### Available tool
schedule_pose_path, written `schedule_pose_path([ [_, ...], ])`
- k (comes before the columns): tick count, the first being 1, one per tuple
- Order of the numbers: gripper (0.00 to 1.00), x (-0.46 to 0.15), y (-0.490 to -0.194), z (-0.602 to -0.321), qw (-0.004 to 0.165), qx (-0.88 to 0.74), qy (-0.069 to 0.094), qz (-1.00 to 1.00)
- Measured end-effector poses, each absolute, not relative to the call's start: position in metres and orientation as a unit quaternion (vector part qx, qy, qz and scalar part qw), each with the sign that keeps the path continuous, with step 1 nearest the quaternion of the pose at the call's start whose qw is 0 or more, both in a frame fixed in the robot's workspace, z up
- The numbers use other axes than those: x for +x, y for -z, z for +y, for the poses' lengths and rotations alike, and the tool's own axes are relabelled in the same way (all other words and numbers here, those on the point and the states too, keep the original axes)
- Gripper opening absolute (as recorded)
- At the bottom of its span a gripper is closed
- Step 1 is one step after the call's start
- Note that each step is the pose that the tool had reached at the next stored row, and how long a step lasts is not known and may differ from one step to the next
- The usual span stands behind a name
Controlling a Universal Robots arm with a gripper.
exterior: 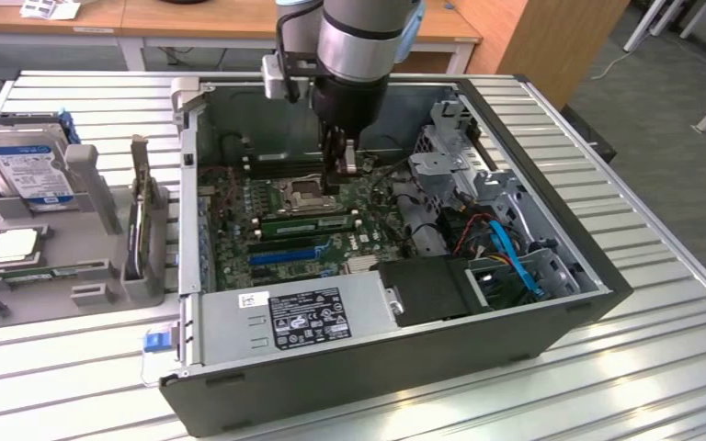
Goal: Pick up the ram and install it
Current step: 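Insert the ram into the slot, then press down the ram until it locks into place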
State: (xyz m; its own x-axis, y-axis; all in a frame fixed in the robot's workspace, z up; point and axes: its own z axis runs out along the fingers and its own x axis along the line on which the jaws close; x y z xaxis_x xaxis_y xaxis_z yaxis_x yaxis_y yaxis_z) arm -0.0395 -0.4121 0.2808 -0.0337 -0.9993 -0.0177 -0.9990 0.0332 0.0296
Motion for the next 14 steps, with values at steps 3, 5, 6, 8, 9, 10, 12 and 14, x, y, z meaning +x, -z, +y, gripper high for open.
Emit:
schedule_pose_path([
  [3, 0.11, -0.0395, -0.2808, -0.4121, 0.004, 0.695, 0.017, -0.719],
  [5, 0.11, -0.0395, -0.2808, -0.4121, 0.004, 0.695, 0.017, -0.719],
  [6, 0.11, -0.0395, -0.2809, -0.4121, 0.004, 0.695, 0.017, -0.719],
  [8, 0.11, -0.0395, -0.2809, -0.4121, 0.004, 0.695, 0.017, -0.719],
  [9, 0.11, -0.0395, -0.2809, -0.4122, 0.004, 0.695, 0.017, -0.719],
  [10, 0.11, -0.0395, -0.2809, -0.4121, 0.004, 0.695, 0.017, -0.719],
  [12, 0.11, -0.0395, -0.2809, -0.4121, 0.004, 0.695, 0.017, -0.719],
  [14, 0.11, -0.0395, -0.2809, -0.4121, 0.003, 0.695, 0.017, -0.719],
])
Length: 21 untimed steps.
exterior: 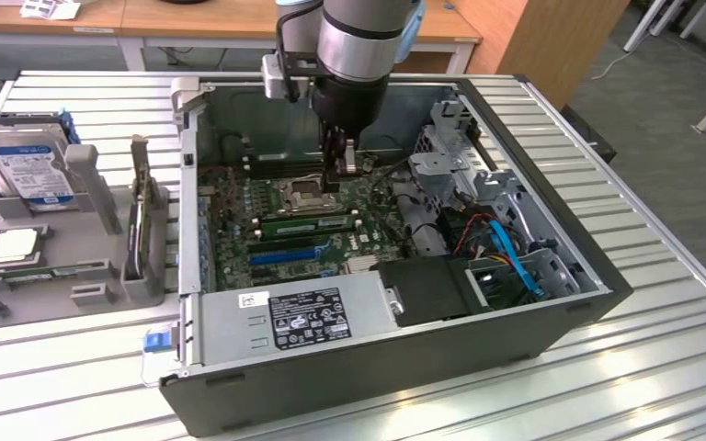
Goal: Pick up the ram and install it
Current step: 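Press down the ram until it locks into place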
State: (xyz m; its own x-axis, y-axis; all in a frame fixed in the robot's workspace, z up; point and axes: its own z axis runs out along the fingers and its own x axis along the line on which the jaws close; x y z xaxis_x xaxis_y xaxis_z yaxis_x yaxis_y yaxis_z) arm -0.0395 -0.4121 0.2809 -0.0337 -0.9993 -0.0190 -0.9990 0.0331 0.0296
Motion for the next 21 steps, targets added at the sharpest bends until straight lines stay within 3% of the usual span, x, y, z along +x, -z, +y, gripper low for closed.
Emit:
schedule_pose_path([
  [21, 0.11, 0.002, -0.268, -0.412, 0.001, 0.697, 0.024, -0.717],
])
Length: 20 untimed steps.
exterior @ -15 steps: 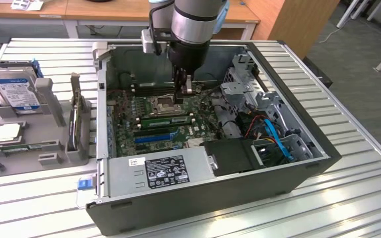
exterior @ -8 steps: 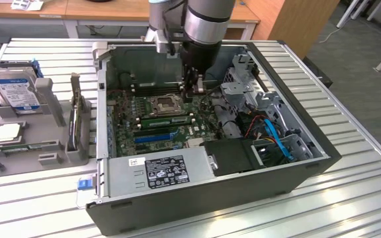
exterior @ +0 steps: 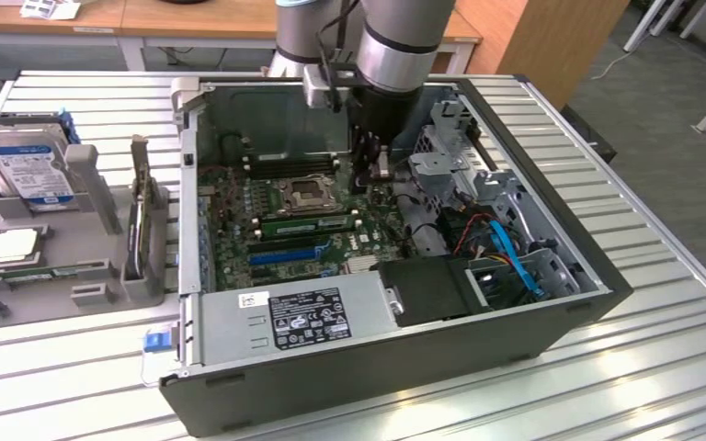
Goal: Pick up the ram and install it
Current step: 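Press down the ram until it locks into place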
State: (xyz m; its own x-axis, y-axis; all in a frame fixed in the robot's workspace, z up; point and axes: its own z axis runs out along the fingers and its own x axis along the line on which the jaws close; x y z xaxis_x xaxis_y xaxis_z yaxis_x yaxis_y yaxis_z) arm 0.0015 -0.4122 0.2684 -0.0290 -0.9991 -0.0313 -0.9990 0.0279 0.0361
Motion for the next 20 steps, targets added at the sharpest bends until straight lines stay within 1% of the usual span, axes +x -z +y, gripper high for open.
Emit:
schedule_pose_path([
  [20, 0.11, -0.004, -0.232, -0.412, 0.001, 0.697, 0.024, -0.717],
])
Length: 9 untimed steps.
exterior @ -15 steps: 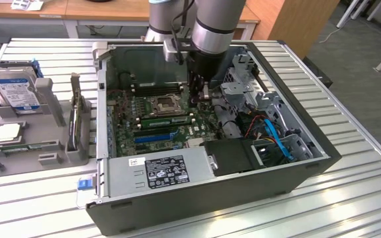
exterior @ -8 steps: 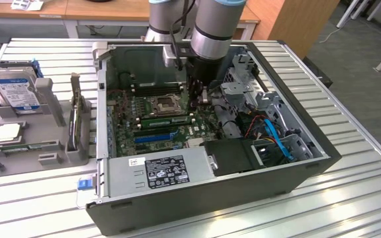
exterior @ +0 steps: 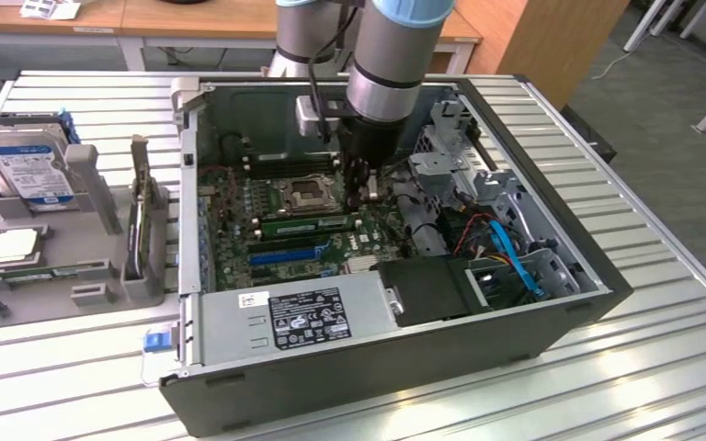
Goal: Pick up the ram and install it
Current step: 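Press down the ram until it locks into place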
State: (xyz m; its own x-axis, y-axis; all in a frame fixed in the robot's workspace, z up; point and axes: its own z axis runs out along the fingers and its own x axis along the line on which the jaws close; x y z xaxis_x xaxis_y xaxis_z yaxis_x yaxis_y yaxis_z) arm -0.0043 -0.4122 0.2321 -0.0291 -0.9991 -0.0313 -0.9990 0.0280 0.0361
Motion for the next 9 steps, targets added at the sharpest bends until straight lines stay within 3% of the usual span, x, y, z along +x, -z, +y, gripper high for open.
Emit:
schedule_pose_path([
  [9, 0.11, -0.0043, -0.2287, -0.4120, 0.001, 0.696, 0.024, -0.717],
])
